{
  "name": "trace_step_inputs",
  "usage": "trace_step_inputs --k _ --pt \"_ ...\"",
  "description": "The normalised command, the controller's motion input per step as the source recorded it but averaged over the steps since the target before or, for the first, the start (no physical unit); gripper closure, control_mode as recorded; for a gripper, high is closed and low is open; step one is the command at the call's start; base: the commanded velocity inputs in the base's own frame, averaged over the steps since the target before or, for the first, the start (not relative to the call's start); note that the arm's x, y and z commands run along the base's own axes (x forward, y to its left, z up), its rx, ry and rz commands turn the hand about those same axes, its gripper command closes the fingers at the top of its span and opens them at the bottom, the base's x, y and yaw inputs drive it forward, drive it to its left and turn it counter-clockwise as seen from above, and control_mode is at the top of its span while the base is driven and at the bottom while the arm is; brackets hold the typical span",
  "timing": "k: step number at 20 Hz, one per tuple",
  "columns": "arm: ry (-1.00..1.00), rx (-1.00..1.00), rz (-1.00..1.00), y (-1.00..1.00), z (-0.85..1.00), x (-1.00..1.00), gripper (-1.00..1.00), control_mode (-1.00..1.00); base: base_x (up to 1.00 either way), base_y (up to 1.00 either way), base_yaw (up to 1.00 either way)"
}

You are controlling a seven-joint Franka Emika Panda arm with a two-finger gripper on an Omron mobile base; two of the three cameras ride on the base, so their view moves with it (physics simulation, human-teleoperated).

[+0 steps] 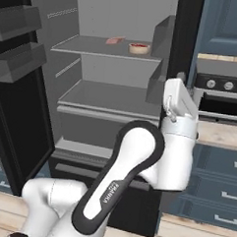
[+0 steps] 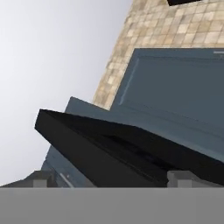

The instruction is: Place the steak on the counter behind the older steak on the same shelf of the fridge to maintain FIFO order. Close the fridge door when finished.

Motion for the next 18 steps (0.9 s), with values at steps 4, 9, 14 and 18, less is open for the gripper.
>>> trace_step_inputs --k 4,9,14,18 --pt "0.00 0.13 0.23 -0.75 -0.09 0.45 -1.00 -1.00 0.00 0.00 0.00" --pt "0.07 0.01 0.34 -0.37 -0.36 0.46 -1.00 -1.00 0.00 0.00 0.00" --pt "0.05 -0.06 0.44 0.08 -0.40 0.22 -1.00 -1.00 0.00 0.00 0.00" --pt "0.00 -0.19 0.45 0.40 -0.03 0.01 -1.00 -1.00 0.00 0.00 0.00"
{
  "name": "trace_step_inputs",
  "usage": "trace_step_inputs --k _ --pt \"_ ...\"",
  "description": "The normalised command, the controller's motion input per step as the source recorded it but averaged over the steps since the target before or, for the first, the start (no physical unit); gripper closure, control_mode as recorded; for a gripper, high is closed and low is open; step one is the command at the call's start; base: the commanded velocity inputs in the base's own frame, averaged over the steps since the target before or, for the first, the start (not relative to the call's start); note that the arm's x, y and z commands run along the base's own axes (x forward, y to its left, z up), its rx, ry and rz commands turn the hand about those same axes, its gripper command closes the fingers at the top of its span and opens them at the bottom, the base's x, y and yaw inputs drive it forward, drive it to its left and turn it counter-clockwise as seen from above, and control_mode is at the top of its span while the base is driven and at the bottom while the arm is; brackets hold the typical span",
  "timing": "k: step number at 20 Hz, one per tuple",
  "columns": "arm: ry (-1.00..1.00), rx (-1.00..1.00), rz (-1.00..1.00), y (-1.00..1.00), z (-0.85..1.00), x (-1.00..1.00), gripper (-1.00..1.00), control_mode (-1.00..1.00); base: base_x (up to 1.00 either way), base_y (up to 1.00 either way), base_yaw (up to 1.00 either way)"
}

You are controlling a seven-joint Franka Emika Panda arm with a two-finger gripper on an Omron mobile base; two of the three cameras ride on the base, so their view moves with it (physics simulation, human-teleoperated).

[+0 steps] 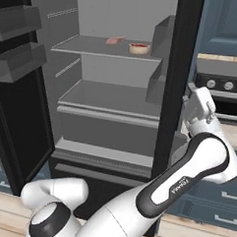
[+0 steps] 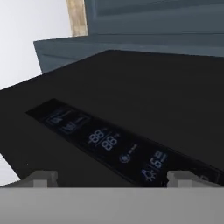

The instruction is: Place the steak on the counter behind the older steak on the same shelf of the fridge to maintain FIFO order. Close the fridge door when finished.

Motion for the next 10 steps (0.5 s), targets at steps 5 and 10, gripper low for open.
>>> trace_step_inputs --k 5,10 --pt "0.00 -0.27 0.38 0.65 0.18 0.00 -1.00 -1.00 0.00 0.00 0.00" --pt "0.01 -0.29 0.26 0.96 0.16 0.00 -1.00 -1.00 0.00 0.00 0.00"
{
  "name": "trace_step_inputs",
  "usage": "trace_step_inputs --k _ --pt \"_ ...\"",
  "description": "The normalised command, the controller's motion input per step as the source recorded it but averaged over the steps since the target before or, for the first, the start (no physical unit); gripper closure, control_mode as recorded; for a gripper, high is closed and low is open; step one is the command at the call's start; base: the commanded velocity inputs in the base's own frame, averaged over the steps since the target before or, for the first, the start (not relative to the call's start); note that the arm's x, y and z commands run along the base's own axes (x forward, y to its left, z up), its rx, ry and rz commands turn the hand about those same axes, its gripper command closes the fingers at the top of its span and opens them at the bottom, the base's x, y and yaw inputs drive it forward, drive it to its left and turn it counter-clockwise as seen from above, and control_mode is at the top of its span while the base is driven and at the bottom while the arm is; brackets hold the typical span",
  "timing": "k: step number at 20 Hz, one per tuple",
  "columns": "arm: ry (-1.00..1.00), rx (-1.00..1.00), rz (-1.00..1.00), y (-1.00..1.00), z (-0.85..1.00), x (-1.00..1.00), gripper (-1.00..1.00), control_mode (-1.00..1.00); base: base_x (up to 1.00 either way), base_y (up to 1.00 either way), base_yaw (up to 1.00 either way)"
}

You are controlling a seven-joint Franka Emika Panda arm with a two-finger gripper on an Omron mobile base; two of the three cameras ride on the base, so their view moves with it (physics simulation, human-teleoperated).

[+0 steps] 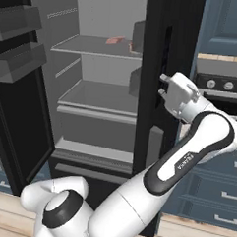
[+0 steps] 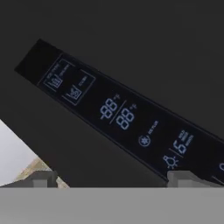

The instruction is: Place the steak on the counter behind the older steak on the same shelf of the fridge to maintain FIFO order. Close the fridge door when finished.

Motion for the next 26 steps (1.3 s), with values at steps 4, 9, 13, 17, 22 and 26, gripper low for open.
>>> trace_step_inputs --k 4,9,13,17,22,26 --pt "-0.01 -0.21 0.03 1.00 0.05 0.00 -1.00 -1.00 0.00 0.00 0.00" --pt "0.00 -0.13 -0.22 0.99 0.02 0.08 -1.00 -1.00 0.00 0.00 0.00" --pt "0.00 -0.09 -0.36 0.90 0.00 0.42 -1.00 -1.00 0.00 0.00 0.00" --pt "0.00 -0.06 -0.37 0.69 0.00 0.52 -1.00 -1.00 0.00 0.00 0.00" --pt "0.00 -0.05 -0.33 0.36 0.00 0.80 -1.00 -1.00 0.00 0.00 0.00" --pt "0.04 0.00 -0.15 -0.08 0.04 1.00 -1.00 -1.00 0.00 0.00 0.00"
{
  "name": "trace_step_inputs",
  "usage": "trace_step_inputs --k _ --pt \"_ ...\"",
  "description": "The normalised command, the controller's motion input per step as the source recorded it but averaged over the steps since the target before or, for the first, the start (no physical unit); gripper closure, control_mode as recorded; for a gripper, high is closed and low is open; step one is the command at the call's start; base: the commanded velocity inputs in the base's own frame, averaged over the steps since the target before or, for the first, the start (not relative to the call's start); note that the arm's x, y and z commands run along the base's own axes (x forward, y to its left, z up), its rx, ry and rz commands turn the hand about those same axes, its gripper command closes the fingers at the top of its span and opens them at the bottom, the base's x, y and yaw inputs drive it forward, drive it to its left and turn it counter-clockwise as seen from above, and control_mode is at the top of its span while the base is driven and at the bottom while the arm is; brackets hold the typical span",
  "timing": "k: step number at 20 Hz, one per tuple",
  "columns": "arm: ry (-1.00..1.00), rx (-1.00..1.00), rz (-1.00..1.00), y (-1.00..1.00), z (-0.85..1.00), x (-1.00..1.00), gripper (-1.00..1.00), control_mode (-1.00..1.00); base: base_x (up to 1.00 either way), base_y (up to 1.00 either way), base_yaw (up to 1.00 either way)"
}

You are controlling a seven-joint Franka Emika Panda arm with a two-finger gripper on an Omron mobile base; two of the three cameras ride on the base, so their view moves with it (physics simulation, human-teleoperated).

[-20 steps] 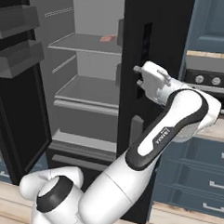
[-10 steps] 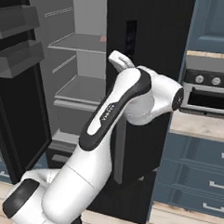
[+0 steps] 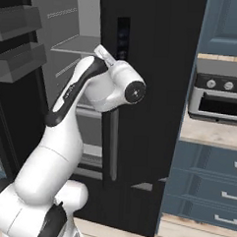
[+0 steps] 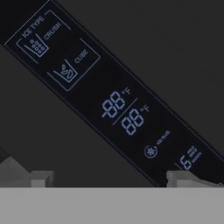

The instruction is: Place the steak on the counter behind the older steak on the same shelf of the fridge to maintain FIFO order. Close the fridge door when finished.

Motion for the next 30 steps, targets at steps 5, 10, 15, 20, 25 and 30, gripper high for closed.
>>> trace_step_inputs --k 5,10,15,20,25,30 --pt "0.11 0.00 0.00 -0.52 0.12 0.98 -1.00 -1.00 0.00 0.00 0.00" --pt "0.10 0.00 -0.02 -0.39 0.12 0.85 -1.00 -1.00 0.00 0.00 0.00" --pt "0.02 0.00 -0.07 -0.26 0.10 0.57 -1.00 -1.00 0.00 0.00 0.00" --pt "0.00 0.00 -0.16 -0.06 0.01 0.54 -1.00 -1.00 0.00 0.00 0.00" --pt "0.00 0.00 -0.20 0.00 0.00 0.65 -1.00 -1.00 0.00 0.00 0.00" --pt "0.06 0.00 -0.20 0.00 0.00 0.77 -1.00 -1.00 0.00 0.00 0.00"
